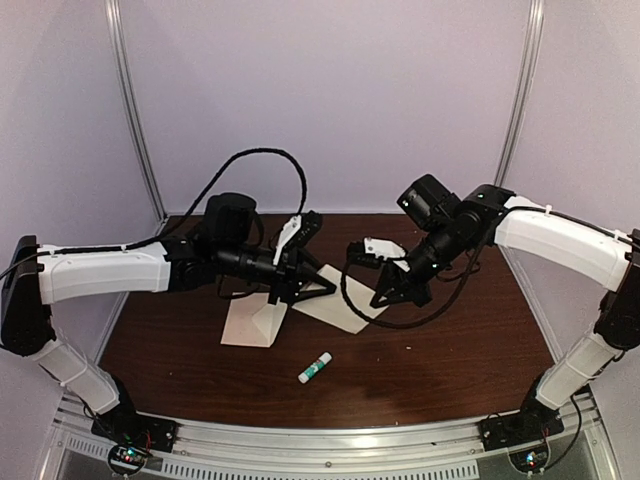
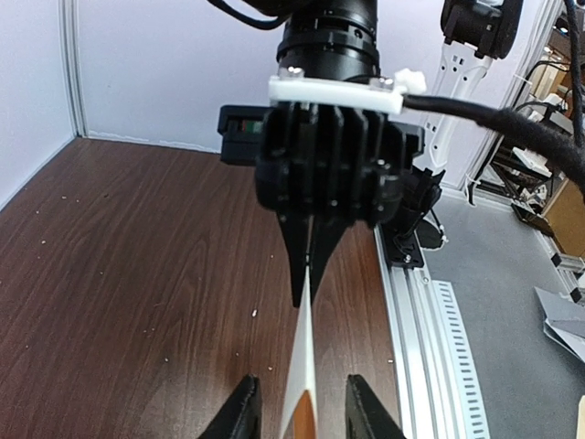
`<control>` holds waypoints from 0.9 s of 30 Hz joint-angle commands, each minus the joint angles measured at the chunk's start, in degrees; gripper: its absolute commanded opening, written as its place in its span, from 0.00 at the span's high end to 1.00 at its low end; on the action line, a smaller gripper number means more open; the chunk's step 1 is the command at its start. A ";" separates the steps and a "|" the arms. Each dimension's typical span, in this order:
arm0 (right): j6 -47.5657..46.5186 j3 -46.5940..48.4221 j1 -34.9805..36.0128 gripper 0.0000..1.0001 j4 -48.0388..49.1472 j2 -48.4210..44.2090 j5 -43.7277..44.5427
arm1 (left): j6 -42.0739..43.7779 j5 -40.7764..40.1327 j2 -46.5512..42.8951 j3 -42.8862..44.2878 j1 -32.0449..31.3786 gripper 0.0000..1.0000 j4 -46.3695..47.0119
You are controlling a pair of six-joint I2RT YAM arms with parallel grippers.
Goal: Place the letter into the envelope and seal it
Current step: Pass from the left arm to the right, then pass from the right arm to the left
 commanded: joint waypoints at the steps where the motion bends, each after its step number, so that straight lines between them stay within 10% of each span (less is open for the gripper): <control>1: -3.02 2.70 -0.38 1.00 -3.97 0.73 1.97 | 2.89 -1.35 -1.39 1.40 0.34 0.67 -2.77; 27: -5.15 8.20 -0.52 0.96 -10.65 2.61 1.80 | 3.34 3.36 4.28 11.06 0.21 0.95 -12.08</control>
